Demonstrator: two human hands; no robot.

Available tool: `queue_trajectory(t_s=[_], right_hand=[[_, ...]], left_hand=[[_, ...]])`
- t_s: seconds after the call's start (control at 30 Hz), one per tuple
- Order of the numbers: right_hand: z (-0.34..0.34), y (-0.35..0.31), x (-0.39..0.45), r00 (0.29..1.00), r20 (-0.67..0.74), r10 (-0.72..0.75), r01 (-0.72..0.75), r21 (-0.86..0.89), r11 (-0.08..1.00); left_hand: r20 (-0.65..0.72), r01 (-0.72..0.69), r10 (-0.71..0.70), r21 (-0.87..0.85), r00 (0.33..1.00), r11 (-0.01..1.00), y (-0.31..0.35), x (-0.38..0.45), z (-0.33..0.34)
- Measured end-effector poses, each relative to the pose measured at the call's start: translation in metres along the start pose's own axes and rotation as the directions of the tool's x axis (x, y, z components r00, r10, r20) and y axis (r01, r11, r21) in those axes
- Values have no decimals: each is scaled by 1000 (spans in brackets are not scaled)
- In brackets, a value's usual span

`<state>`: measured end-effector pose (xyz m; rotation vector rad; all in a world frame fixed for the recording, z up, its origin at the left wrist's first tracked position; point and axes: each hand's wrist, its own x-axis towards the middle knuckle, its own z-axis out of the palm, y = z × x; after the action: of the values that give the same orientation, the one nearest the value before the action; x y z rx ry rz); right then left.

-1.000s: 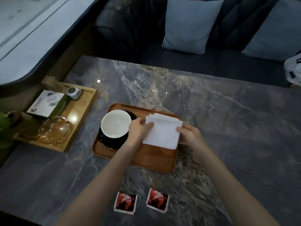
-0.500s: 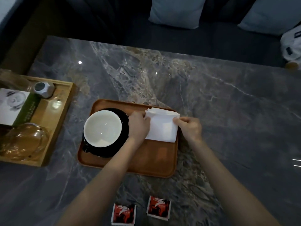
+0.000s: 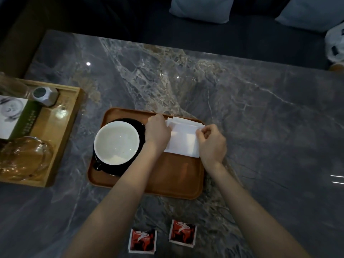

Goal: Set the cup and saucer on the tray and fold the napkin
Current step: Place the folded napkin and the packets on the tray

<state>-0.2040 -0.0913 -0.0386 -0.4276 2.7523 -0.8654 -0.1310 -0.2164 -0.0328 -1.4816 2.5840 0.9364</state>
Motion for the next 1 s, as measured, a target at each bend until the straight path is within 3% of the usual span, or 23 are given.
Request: queue_trajectory(t_s=[0.1,0.17,0.33,0.4,0.6,0.73,1.0], right_hand=[[1,-2,-4,994,35,-107,110,-111,988],[-5,-4,-4,989,82,-121,131,-128,983],[-26,-3,-8,916,385,-116,186,-150,971],[-36,-1,-19,888,442,-130,194,-103,976],[-62,8,-80,838,424,-343,363,36,931],[-54,35,-127,753,424,-503,512,102,853],[-35,95,-195,708,468,-528,667,-201,717]], left_hand=[[-1,-14,14,30,1000,999,5,-3,-4],[-11,-94,95,63,995,994,5,-8,-5],[-17,-313,317,124,948,942,-4,-38,-8],[-52,-376,382,99,923,921,-12,-53,-15],[30,-462,461,25,887,887,-46,-109,-40],[-48,-525,528,67,848,849,-77,-155,-44],[118,-498,484,182,867,848,-147,-222,-7]])
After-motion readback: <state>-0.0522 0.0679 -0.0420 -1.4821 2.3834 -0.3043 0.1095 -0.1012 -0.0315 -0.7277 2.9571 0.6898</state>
